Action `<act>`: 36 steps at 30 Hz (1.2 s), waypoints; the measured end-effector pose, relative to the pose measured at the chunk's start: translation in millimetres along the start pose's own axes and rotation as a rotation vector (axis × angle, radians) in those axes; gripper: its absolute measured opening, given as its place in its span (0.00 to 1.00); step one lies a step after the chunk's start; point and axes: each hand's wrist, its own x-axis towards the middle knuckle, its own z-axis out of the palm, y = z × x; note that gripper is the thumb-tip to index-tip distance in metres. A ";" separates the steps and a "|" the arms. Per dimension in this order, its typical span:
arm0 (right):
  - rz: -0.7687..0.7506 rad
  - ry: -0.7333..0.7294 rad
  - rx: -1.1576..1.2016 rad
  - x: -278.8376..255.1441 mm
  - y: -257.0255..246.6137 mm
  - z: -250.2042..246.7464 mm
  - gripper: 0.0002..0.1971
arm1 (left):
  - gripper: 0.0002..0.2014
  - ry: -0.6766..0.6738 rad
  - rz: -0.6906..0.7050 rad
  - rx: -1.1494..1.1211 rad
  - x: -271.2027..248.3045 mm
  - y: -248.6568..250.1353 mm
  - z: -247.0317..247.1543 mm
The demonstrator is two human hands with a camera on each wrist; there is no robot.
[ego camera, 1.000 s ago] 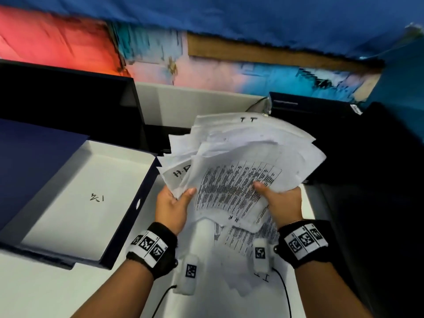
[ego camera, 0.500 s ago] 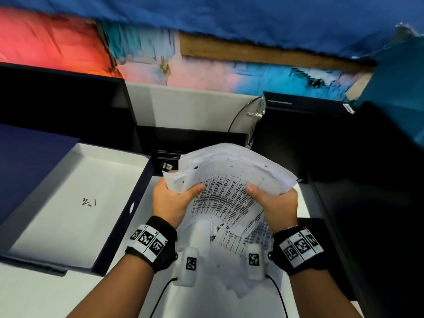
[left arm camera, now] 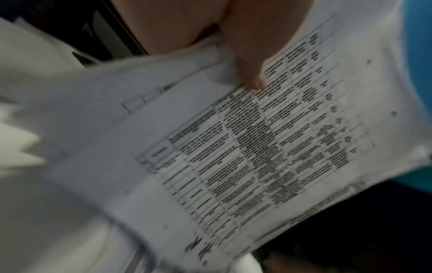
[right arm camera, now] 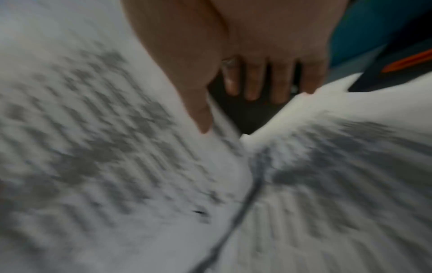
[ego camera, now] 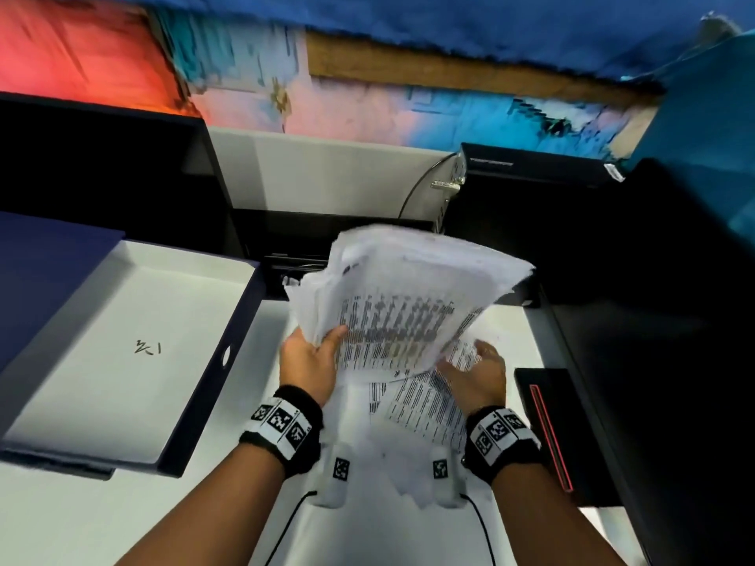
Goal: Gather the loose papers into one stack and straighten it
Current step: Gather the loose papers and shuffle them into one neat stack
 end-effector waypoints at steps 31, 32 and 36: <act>0.031 -0.246 -0.748 56.3 50.3 55.5 0.24 | 0.16 0.278 0.028 0.129 2.8 4.7 -35.0; 0.036 -0.240 -0.721 54.3 51.3 53.7 0.24 | 0.16 0.278 0.025 0.127 2.7 4.3 -34.1; 0.008 -0.228 -0.576 48.9 58.4 40.8 0.12 | 0.14 0.260 -0.018 0.159 1.8 -1.4 -29.4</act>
